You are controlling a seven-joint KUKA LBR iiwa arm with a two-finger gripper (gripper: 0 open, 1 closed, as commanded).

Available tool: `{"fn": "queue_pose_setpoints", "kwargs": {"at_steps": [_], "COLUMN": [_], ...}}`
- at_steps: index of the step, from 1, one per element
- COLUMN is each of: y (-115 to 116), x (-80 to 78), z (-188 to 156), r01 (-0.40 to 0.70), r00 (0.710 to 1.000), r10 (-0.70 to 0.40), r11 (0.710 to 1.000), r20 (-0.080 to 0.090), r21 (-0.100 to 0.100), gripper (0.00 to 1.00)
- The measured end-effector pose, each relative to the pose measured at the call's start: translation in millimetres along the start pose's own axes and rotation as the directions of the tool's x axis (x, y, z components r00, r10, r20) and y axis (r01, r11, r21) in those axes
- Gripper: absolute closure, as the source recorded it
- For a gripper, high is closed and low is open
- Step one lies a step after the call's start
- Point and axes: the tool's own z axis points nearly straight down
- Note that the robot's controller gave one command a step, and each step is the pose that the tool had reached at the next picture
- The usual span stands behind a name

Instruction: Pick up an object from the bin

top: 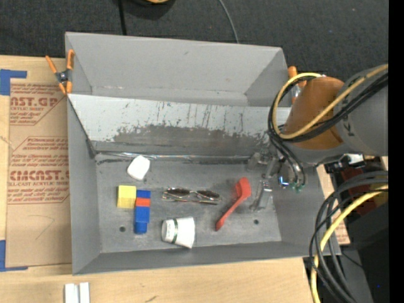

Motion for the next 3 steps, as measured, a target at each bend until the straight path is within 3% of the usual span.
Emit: {"fn": "queue_pose_setpoints", "kwargs": {"at_steps": [1,2,3], "y": [15.3,34.5,42.6], "x": [-5.7,-19.3,-21.4], "z": [8.6,19.4,31.1], "r01": [0.196,0.124,0.128], "r00": [0.981,0.992,0.992], "r10": [-0.196,-0.124,-0.128], "r11": [0.981,0.992,0.992], "r20": [-0.004,0.001,-0.002], "r21": [0.0,-0.001,0.0], "gripper": [0.0,0.0,0.0]}}
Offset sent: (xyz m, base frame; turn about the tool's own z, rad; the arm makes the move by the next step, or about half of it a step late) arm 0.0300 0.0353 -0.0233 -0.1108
